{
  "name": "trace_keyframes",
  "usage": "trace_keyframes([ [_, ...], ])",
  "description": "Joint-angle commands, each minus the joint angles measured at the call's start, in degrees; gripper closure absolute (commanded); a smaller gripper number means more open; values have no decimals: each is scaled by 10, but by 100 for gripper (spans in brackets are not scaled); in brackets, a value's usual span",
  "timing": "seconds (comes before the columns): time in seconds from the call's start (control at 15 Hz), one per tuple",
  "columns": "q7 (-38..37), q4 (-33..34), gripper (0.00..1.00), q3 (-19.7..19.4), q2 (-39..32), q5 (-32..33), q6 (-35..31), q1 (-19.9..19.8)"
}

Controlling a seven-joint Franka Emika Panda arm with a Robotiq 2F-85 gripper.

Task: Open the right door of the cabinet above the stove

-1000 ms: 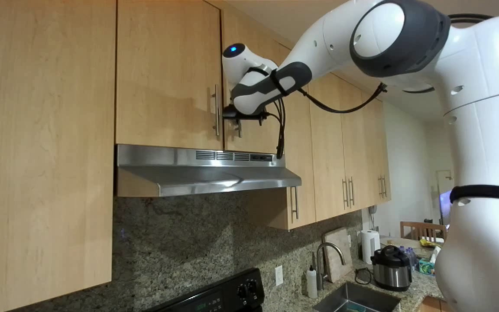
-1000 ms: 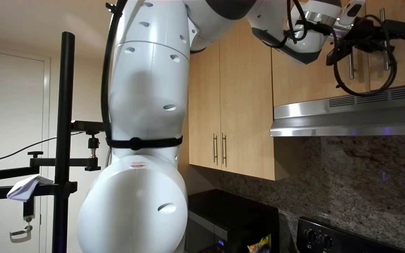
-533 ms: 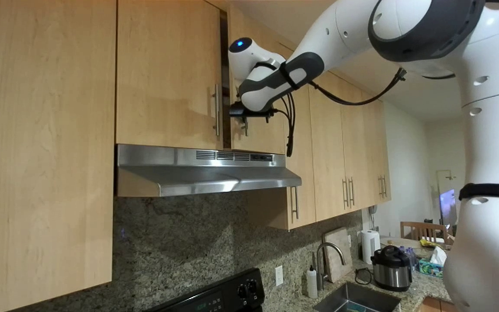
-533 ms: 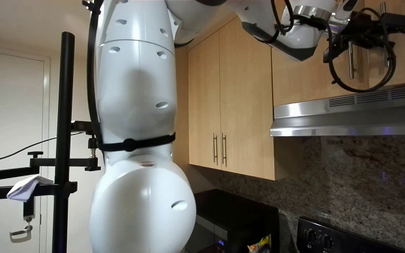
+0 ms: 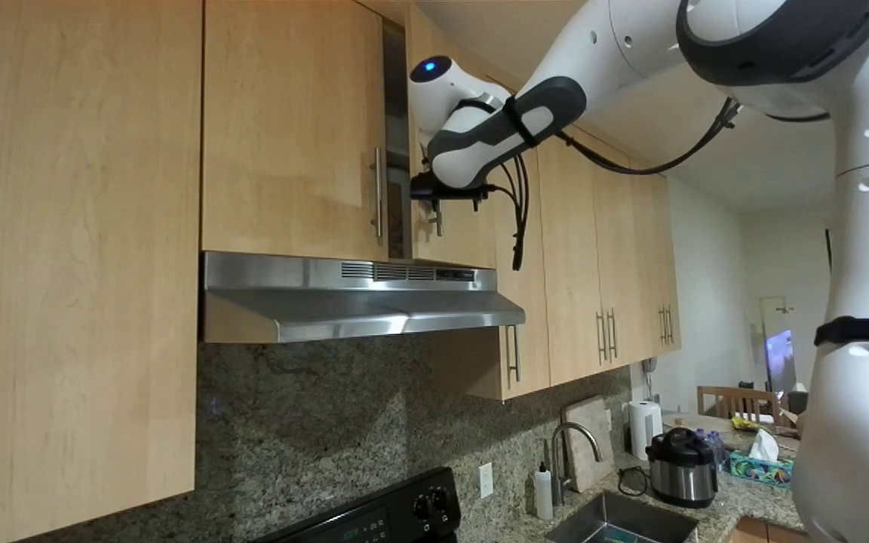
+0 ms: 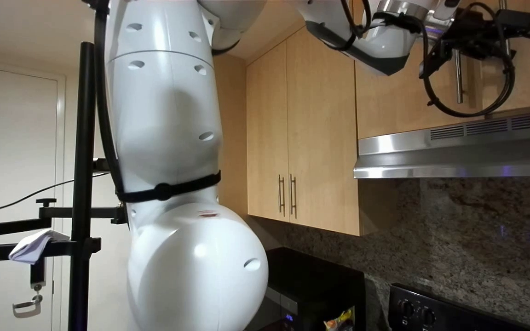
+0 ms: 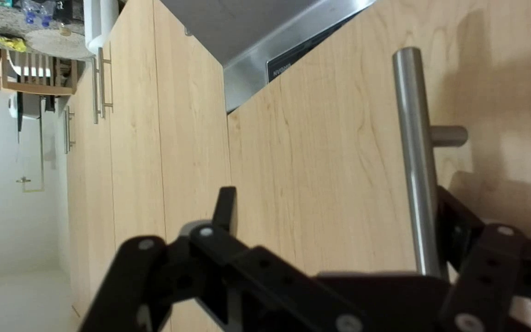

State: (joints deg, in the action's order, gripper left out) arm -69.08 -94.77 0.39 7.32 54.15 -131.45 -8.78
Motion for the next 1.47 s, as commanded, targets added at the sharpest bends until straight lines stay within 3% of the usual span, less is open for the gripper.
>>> trace_keyframes([
  [0.0, 1, 0, 0, -10, 1, 0, 2, 11],
  [0.67, -4, -12, 0, -22, 22, -7, -4, 14],
  [1.07, 42, -19, 0, -44, 22, -57, -23, 7],
  [1.4, 34, -27, 0, -53, 39, -90, -21, 0],
])
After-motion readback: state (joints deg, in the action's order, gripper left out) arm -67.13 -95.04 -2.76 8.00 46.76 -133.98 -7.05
